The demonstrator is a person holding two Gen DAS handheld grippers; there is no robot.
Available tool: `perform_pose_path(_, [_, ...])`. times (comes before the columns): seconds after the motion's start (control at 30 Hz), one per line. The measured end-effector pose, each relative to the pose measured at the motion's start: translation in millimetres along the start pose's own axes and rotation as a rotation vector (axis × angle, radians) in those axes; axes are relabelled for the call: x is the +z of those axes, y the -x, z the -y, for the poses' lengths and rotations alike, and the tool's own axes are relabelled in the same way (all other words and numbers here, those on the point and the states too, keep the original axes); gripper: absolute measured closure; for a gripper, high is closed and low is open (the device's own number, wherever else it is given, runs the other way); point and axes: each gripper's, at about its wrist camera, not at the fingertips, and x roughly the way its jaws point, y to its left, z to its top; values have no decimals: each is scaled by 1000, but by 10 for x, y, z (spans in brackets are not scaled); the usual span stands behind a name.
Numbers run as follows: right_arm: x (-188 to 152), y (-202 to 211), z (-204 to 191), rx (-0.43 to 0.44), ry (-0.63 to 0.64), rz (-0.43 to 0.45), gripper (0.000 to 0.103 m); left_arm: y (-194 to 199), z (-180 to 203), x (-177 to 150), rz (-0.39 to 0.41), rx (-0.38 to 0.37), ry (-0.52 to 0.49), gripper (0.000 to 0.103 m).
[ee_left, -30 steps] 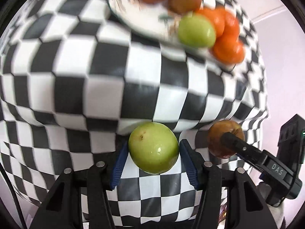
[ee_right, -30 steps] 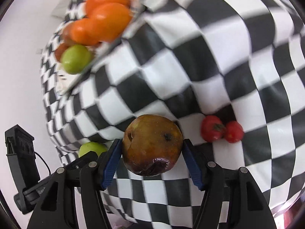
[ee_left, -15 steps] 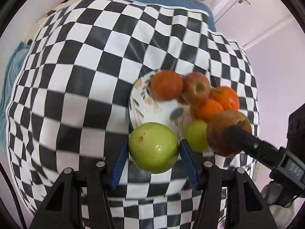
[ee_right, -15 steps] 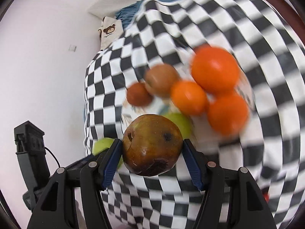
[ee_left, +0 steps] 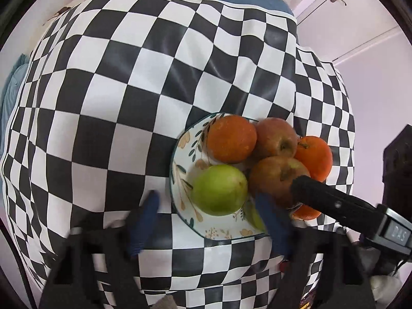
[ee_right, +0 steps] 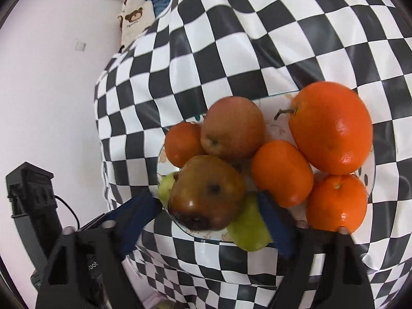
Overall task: Organize fruits
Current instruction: 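Carry the green and brown apples onto the floral plate and open both tools, then lift both tools off the plate and move back from it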
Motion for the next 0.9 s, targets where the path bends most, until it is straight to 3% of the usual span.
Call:
perform_pose_path(0.2, [-43,299,-4,-115,57,93,9,56,-26,-58,21,56,19,20])
perform_pose_path(0.33, [-185,464,74,-308,125,177,9,132,-8,-192,85,164,-21,20])
perform_pose_path(0.53, [-428,600,168,-459,190,238,8,181,94,-418,137,264,-67,20])
perform_pose_path(0.7, [-613,699,106,-513,234,280,7,279,245,-541,193,307,-89,20])
perform_pose_path(0.9, [-864,898,-3,-492,234,310,7,538,441,-679,263,291,-107,20])
